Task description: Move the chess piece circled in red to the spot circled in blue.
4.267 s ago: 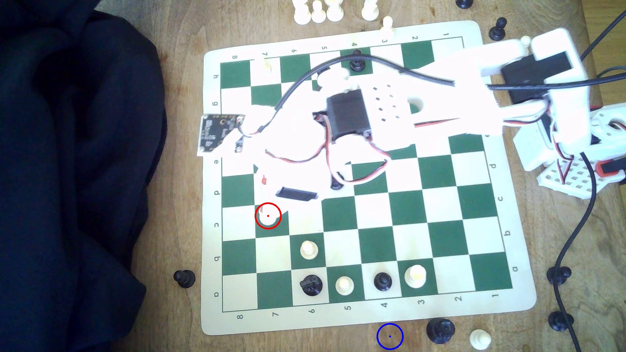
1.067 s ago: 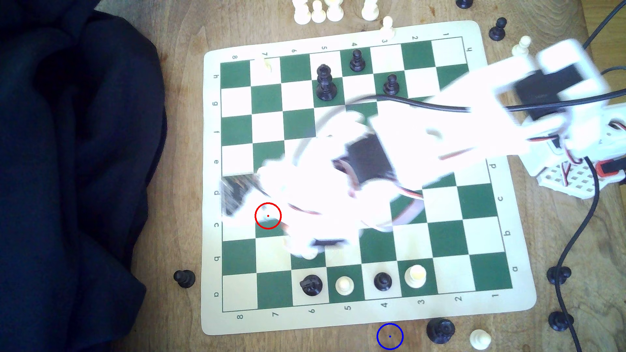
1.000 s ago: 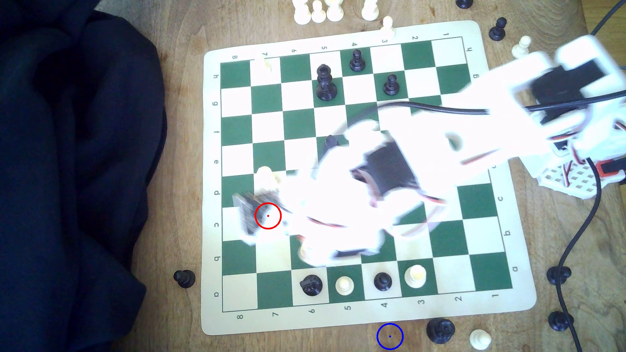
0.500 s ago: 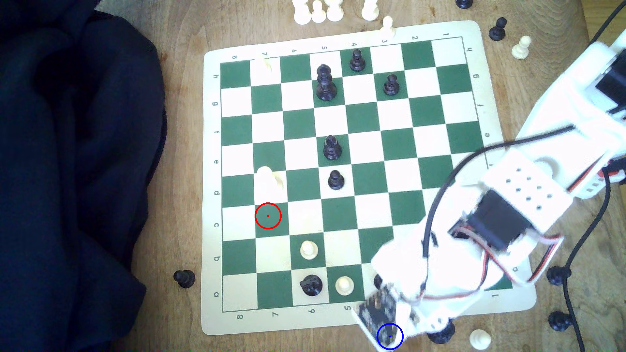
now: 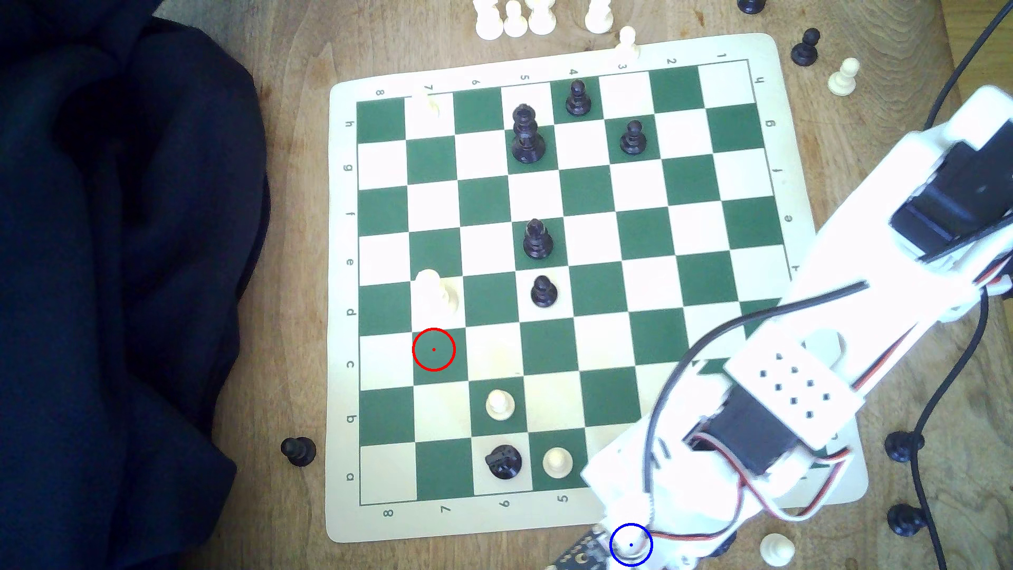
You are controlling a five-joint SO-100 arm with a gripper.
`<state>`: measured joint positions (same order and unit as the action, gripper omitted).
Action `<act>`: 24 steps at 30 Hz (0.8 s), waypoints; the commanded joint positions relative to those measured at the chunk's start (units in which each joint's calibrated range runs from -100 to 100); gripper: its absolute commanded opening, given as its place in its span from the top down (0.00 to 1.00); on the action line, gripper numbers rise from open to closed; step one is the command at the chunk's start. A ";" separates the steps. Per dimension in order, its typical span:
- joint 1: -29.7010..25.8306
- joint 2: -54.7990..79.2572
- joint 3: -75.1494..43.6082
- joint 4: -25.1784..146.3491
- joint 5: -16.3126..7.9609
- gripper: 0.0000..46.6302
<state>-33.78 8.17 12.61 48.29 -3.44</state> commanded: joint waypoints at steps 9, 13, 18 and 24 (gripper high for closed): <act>0.10 2.70 -8.80 1.43 0.15 0.97; 0.10 3.29 -8.89 1.67 0.15 0.97; 0.10 3.80 -9.16 1.92 0.05 0.97; 0.26 5.24 -9.98 1.92 0.00 0.97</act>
<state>-33.48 14.54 7.55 50.12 -3.44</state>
